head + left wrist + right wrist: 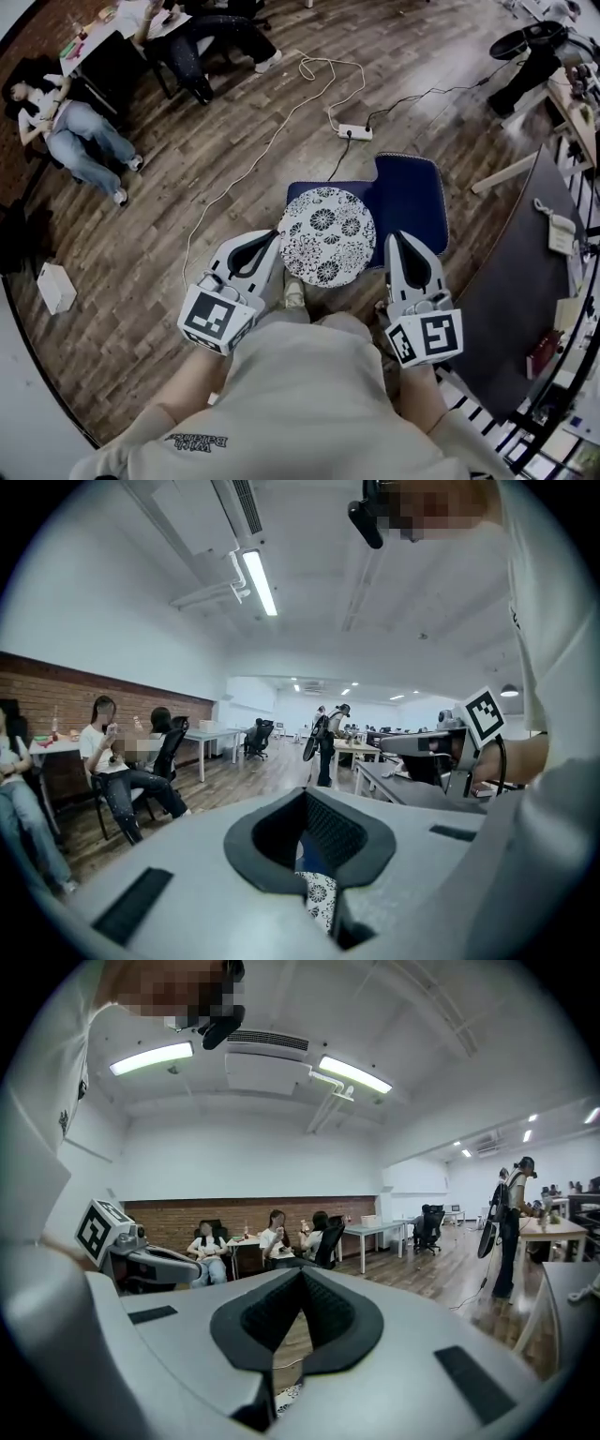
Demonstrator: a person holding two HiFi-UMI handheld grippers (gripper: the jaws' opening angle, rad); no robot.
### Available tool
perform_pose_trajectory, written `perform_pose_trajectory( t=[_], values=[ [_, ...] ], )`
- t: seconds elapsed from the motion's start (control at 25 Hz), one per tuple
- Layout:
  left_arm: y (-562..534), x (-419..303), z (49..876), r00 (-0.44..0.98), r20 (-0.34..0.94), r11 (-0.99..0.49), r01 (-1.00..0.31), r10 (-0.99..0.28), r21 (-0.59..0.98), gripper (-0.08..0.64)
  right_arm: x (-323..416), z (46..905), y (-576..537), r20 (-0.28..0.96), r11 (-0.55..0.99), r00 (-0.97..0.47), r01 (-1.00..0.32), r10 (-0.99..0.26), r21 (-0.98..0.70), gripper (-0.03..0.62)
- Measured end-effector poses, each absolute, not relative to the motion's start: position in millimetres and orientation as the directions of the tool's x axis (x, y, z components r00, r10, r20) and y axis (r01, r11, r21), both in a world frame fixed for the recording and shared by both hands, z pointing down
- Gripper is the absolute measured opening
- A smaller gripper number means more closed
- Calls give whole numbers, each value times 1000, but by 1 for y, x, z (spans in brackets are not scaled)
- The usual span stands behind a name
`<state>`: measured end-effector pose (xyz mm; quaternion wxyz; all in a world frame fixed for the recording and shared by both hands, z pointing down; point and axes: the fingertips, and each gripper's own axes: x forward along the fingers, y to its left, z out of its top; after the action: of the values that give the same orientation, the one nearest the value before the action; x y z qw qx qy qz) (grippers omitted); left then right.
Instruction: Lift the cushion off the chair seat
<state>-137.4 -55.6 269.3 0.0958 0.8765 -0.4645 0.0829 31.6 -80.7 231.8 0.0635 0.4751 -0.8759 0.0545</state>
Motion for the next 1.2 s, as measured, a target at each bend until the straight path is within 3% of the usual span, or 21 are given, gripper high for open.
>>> perform_pose_trajectory(
  t=[0.52, 0.72, 1.08, 1.2],
  values=[
    [-94, -143, 273, 548, 253, -535, -836, -797, 123, 5, 30, 248, -121, 215, 582, -574, -812, -790, -31, 3],
    [-104, -132, 270, 571, 246, -529, -820, -783, 220, 5, 38, 254, -132, 215, 607, -604, -792, -767, -61, 3],
    [-139, -125, 277, 527, 284, -533, -844, -801, 62, 5, 54, 282, -163, 241, 611, -606, -789, -758, -64, 3],
    [-162, -129, 292, 510, 297, -510, -856, -808, 82, 6, 58, 299, -189, 241, 587, -582, -807, -777, -57, 3]
  ],
)
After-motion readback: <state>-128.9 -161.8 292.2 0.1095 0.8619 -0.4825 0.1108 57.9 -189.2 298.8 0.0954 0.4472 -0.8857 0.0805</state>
